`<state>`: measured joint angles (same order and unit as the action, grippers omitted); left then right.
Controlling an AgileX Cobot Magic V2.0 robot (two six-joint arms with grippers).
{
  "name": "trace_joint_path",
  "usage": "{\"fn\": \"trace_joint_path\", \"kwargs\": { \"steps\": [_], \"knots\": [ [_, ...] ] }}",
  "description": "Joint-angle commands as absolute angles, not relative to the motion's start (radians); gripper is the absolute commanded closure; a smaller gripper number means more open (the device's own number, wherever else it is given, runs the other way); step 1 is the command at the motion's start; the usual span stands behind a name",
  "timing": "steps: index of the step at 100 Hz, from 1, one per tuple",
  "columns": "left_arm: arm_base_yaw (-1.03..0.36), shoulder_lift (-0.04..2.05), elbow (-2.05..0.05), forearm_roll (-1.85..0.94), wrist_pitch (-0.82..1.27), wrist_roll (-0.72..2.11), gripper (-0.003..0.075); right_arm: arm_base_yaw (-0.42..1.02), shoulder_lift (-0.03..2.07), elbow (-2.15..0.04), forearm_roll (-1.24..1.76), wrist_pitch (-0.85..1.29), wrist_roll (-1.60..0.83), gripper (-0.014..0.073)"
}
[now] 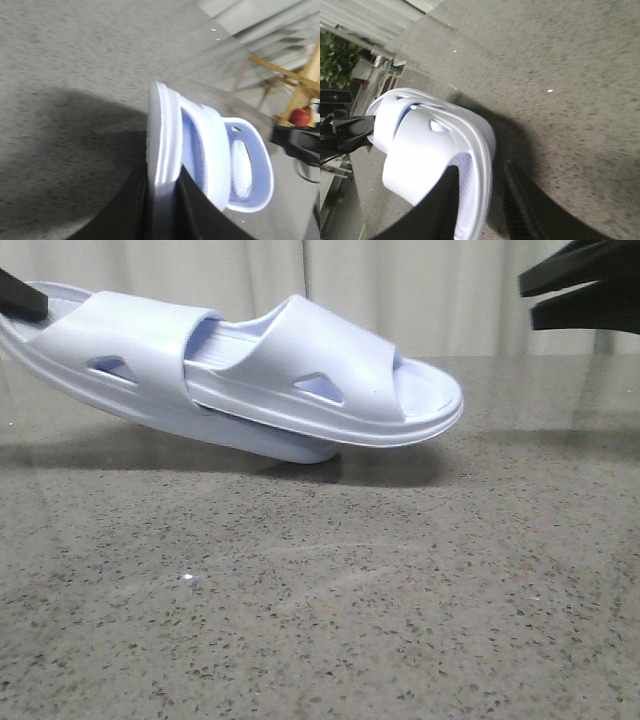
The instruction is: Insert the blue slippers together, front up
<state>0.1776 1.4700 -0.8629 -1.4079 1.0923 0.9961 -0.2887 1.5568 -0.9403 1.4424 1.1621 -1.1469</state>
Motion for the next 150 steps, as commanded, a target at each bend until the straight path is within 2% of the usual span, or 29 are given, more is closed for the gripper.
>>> {"fn": "trace_joint_path", "kwargs": {
  "steps": [1, 35, 42, 56, 73, 80, 89, 98, 100, 105, 116, 132, 150],
  "knots": [
    [0.177, 1.442, -0.883, -1.467, 1.098, 0.999, 0.0705, -0.349, 1.492, -0.970, 1.443, 1.302, -1.124, 0.0421],
    [0.046, 1.474, -0.845, -1.431, 0.925, 1.111, 0.0703, -0.375, 1.461, -0.970, 1.433, 1.308, -1.115, 0.0421],
    [0.018, 1.474, -0.845, -1.426, 0.916, 1.184, 0.0679, -0.375, 1.461, -0.970, 1.432, 1.308, -1.115, 0.0421],
    [0.004, 1.474, -0.847, -1.421, 0.888, 1.202, 0.0528, -0.375, 1.461, -0.970, 1.429, 1.308, -1.115, 0.0422],
    [0.013, 1.474, -0.880, -1.375, 0.897, 1.206, 0.0273, -0.375, 1.461, -0.970, 1.429, 1.308, -1.104, 0.0424],
    [0.025, 1.474, -0.902, -1.354, 0.933, 1.206, 0.0237, -0.375, 1.461, -0.970, 1.429, 1.308, -1.102, 0.0424],
    [0.053, 1.472, -0.949, -1.335, 1.020, 1.206, 0.0255, -0.375, 1.455, -0.970, 1.429, 1.308, -1.102, 0.0480],
    [0.090, 1.447, -0.996, -1.335, 1.075, 1.186, 0.0319, -0.375, 1.435, -0.970, 1.425, 1.308, -1.102, 0.0657],
    [0.096, 1.440, -1.004, -1.335, 1.077, 1.181, 0.0347, -0.375, 1.428, -0.970, 1.425, 1.300, -1.102, 0.0701],
    [0.115, 1.407, -1.021, -1.335, 1.077, 1.178, 0.0434, -0.375, 1.412, -0.970, 1.419, 1.286, -1.102, 0.0680],
    [0.151, 1.311, -1.035, -1.325, 1.008, 1.183, 0.0698, -0.364, 1.365, -0.970, 1.394, 1.244, -1.102, 0.0671],
    [0.143, 1.150, -1.035, -1.241, 0.799, 1.188, 0.0705, -0.273, 1.267, -0.968, 1.325, 1.080, -1.102, 0.0671],
    [0.090, 0.958, -0.985, -1.196, 0.540, 1.188, 0.0705, -0.077, 1.124, -0.966, 1.191, 0.813, -1.096, 0.0671]
  ]
}}
